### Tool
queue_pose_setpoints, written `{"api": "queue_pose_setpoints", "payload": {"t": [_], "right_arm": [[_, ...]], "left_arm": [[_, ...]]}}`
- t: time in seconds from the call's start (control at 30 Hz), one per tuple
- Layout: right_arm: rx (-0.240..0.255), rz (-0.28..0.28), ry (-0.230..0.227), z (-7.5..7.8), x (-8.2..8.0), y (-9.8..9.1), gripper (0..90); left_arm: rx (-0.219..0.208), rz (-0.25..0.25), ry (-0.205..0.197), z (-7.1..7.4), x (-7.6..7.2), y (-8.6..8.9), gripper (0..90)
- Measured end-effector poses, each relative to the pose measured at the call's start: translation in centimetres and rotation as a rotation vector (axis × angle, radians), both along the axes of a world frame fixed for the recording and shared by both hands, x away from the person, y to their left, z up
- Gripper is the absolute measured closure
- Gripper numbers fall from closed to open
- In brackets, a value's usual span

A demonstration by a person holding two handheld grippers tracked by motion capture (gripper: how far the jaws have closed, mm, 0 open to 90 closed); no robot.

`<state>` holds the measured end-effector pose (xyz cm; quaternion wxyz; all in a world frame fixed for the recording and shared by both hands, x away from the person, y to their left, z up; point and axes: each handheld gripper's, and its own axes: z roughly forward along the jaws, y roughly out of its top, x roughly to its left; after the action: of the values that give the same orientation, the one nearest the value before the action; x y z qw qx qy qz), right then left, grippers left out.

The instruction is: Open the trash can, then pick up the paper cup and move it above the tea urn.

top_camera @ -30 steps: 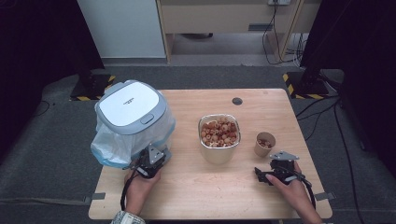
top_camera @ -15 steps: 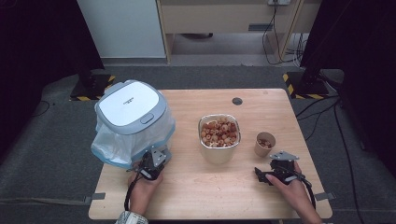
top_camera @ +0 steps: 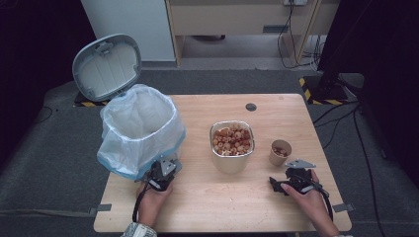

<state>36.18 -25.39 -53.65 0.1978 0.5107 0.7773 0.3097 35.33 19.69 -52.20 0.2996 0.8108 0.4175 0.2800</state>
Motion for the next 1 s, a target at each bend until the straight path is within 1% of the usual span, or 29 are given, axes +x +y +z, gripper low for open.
{"api": "queue_pose_setpoints", "payload": {"t": [0.03, 0.07, 0.13, 0.2, 0.23, 0.3, 0.33, 0.4, 0.43, 0.53, 0.7, 0.9, 1.0], "right_arm": [[-0.004, 0.004, 0.012, 0.2, 0.0, -0.1, 3.5], [-0.006, 0.005, 0.014, 0.3, 0.0, -0.3, 6.0], [-0.003, -0.006, 0.011, 0.4, 0.0, -0.4, 5.6], [0.020, -0.035, -0.021, 1.0, -0.1, -0.9, 5.9], [0.020, -0.035, -0.021, 1.0, -0.1, -0.9, 5.9], [0.036, -0.063, -0.047, 1.4, -0.1, -1.3, 6.2], [0.042, -0.074, -0.051, 1.4, 0.0, -1.4, 6.4], [0.059, -0.099, -0.085, 1.8, 0.1, -1.6, 7.0], [0.059, -0.099, -0.085, 1.8, 0.1, -1.6, 7.0], [0.065, -0.121, -0.108, 2.1, 0.0, -1.8, 7.1], [0.071, -0.128, -0.104, 2.1, 0.0, -1.9, 7.1], [0.077, -0.124, -0.111, 2.2, 0.1, -1.7, 6.4], [0.095, -0.124, -0.115, 2.3, 0.4, -1.7, 5.6]], "left_arm": [[0.000, 0.000, 0.001, 0.0, 0.0, 0.0, 87.8], [-0.002, 0.000, 0.003, 0.0, 0.0, 0.0, 87.8], [-0.006, 0.000, 0.004, 0.0, 0.0, 0.1, 87.8], [-0.009, 0.000, 0.005, 0.0, 0.1, 0.1, 87.8], [-0.009, 0.000, 0.005, 0.0, 0.1, 0.1, 87.8], [-0.009, 0.000, 0.004, 0.0, 0.0, 0.1, 87.8], [-0.010, -0.001, 0.005, 0.0, 0.1, 0.1, 87.8], [-0.015, 0.000, 0.006, 0.0, 0.1, 0.2, 87.8], [-0.015, 0.000, 0.006, 0.0, 0.1, 0.2, 87.8], [-0.014, 0.000, 0.006, 0.0, 0.1, 0.2, 87.7], [-0.015, 0.000, 0.007, 0.0, 0.1, 0.2, 87.8], [-0.017, -0.001, 0.008, 0.0, 0.1, 0.2, 87.7], [-0.013, 0.000, 0.007, 0.0, 0.1, 0.1, 87.8]]}}
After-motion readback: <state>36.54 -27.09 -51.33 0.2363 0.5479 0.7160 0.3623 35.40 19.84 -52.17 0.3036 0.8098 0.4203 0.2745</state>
